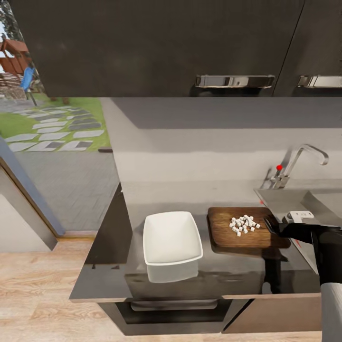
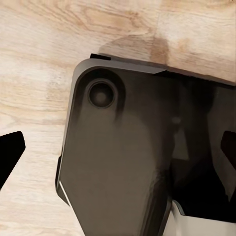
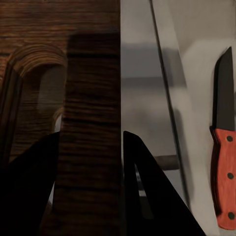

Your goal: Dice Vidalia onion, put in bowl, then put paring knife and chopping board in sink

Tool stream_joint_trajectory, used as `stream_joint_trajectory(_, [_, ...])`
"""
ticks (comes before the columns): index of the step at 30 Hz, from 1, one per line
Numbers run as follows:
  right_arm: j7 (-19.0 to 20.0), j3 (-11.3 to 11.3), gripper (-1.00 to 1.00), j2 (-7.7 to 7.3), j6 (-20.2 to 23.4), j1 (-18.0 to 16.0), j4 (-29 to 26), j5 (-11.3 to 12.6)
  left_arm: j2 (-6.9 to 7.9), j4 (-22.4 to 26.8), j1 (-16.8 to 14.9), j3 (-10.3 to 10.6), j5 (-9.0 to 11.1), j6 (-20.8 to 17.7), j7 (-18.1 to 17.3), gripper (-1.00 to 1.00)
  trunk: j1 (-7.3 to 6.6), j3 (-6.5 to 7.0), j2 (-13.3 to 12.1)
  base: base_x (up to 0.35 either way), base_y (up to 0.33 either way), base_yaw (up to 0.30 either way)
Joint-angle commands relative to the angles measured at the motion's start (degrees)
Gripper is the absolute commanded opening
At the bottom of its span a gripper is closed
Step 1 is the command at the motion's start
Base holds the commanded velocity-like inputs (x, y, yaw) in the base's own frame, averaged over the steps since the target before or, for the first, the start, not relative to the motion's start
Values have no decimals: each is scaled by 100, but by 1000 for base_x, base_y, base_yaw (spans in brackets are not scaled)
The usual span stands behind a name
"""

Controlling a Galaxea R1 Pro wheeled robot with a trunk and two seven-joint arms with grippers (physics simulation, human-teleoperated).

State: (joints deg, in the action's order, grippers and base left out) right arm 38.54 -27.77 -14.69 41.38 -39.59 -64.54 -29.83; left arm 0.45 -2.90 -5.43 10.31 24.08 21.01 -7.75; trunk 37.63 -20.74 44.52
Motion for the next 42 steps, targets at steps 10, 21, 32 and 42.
stream_joint_trajectory(10, [57,-9,-100,1,10,-5,-7,-58,-1,-27,-10,41,61,35,-42,100,1,82,6,0,0,0])
stream_joint_trajectory(21, [57,-9,-100,1,10,-5,-31,-58,-1,-27,-10,41,61,35,-42,100,1,180,6,0,0,0])
stream_joint_trajectory(32, [57,-9,-100,1,10,-5,-32,-58,16,-19,-10,34,70,41,-42,100,1,278,6,0,0,0])
stream_joint_trajectory(42, [57,-9,-100,1,10,-5,-32,-58,17,-18,-10,32,71,28,-41,100,-174,510,-315,0,0,0])
